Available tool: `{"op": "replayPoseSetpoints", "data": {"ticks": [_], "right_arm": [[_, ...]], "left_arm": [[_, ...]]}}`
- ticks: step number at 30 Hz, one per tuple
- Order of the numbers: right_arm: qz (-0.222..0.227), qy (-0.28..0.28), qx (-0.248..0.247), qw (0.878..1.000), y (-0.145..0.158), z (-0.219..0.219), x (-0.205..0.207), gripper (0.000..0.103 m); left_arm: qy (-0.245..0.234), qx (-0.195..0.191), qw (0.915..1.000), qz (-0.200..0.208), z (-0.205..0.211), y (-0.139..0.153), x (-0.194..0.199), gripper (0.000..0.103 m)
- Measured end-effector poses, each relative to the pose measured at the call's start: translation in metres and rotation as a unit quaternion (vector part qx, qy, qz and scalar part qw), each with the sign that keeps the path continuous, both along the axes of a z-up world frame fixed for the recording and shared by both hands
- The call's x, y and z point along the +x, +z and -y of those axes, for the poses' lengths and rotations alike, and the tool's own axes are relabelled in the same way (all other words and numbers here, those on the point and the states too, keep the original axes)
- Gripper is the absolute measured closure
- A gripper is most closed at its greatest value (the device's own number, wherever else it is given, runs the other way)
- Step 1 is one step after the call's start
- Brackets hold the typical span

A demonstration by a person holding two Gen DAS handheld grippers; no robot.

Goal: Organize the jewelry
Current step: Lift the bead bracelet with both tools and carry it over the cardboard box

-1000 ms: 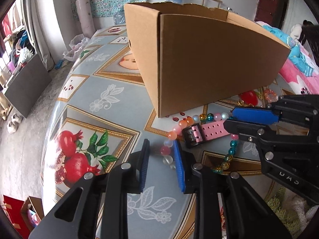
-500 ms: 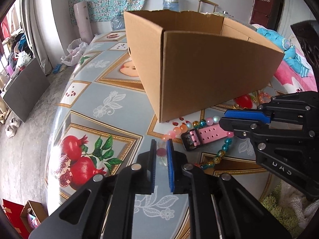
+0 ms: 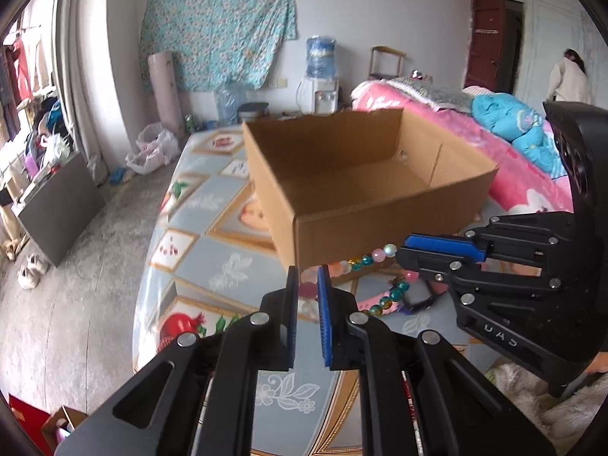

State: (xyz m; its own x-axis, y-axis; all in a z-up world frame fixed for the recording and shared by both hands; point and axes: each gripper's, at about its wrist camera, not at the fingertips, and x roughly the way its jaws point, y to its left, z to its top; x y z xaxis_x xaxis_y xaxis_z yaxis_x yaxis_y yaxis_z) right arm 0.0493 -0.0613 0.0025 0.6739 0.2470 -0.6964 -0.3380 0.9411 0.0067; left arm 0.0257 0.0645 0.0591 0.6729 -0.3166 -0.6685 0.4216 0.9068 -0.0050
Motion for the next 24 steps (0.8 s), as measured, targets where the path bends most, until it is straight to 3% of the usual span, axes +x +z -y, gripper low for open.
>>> {"op": "replayPoseSetpoints", "data": {"ticks": [6, 11, 14, 16, 19, 24], "right_arm": [[0.12, 0.009, -0.008, 0.993, 0.053, 0.02, -0.012, 0.096], [0.154, 0.013, -0.003, 0.988, 0.072, 0.037, 0.017, 0.096], [0.125, 0.02, 0.011, 0.992, 0.071, 0.046, 0.05, 0.096], [0.083, 0.029, 0.026, 0.996, 0.067, 0.051, 0.077, 0.096], [0.014, 0.042, 0.052, 0.998, 0.057, 0.057, 0.124, 0.096], [-0.103, 0.048, 0.062, 0.992, 0.023, 0.052, 0.194, 0.096]], "left_arm": [[-0.026, -0.028, 0.997, 0.068, 0.01, 0.063, 0.005, 0.094], [-0.019, -0.021, 0.9928, 0.116, 0.028, 0.091, 0.023, 0.094], [-0.018, -0.013, 0.9929, 0.117, 0.041, 0.101, 0.049, 0.094], [-0.019, -0.007, 0.9943, 0.105, 0.048, 0.101, 0.07, 0.094], [-0.012, 0.014, 0.9974, 0.07, 0.061, 0.092, 0.114, 0.094], [-0.001, 0.049, 0.9984, -0.03, 0.076, 0.049, 0.186, 0.094]]}}
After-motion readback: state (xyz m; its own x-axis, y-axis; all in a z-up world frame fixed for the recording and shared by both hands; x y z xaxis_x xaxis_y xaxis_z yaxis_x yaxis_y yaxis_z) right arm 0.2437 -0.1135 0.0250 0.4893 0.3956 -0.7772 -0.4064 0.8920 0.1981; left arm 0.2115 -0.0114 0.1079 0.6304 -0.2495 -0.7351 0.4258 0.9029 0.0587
